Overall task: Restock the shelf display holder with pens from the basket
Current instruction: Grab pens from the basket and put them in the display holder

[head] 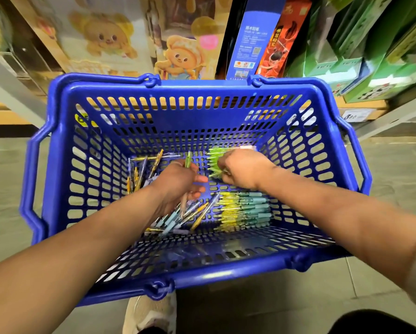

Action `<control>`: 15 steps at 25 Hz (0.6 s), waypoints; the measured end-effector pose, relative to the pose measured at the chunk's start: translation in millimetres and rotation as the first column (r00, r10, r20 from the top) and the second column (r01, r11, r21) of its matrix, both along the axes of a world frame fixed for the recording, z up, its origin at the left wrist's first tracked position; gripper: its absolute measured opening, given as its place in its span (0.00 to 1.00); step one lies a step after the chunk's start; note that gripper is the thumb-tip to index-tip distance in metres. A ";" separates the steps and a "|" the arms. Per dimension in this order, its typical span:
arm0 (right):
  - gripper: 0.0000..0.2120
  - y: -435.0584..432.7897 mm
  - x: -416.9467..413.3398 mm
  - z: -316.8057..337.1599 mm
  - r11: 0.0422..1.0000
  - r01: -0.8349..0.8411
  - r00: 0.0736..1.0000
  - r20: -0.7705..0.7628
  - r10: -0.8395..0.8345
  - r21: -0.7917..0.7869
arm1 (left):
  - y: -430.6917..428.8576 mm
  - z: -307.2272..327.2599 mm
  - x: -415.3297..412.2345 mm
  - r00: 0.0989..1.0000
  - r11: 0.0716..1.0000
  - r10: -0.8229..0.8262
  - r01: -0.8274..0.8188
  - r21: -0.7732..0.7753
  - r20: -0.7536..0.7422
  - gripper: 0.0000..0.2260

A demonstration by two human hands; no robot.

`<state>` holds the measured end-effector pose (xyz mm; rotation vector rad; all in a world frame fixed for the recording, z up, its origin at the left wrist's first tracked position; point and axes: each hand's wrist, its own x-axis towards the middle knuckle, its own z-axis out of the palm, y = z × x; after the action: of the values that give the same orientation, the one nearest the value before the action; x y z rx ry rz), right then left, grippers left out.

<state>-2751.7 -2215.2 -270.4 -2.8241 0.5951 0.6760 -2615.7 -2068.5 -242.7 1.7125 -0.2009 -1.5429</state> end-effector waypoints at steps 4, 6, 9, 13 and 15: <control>0.04 24.2 1.2 25.2 0.525 0.475 0.678 0.086 -0.730 0.707 | 0.2 2.5 -6.8 0.995 0.992 -0.096 0.093 -0.085 -0.034 0.07; 0.07 30.6 1.6 24.5 0.203 0.475 0.573 -0.126 -0.810 0.856 | 0.9 6.0 -9.4 0.987 0.985 -0.136 0.125 -0.120 -0.087 0.09; 0.06 17.1 0.3 8.9 0.006 0.422 0.576 -0.263 -0.774 0.906 | 2.1 0.3 -9.6 0.988 0.984 -0.156 0.156 -0.087 0.002 0.05; 0.13 -11.3 -4.9 -24.0 0.950 0.283 0.958 -0.076 -0.275 0.131 | 0.5 -6.7 -7.5 0.997 0.998 -0.062 0.062 -0.019 0.043 0.06; 0.19 -13.0 -4.5 -32.7 0.996 0.054 0.980 -0.187 -0.067 -0.071 | 0.8 -6.1 -5.4 0.999 0.999 -0.036 0.036 -0.023 0.023 0.03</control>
<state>-2756.2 -2228.2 -303.0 -2.8078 0.7443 0.9375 -2621.1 -2067.7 -248.8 1.7169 -0.2614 -1.5421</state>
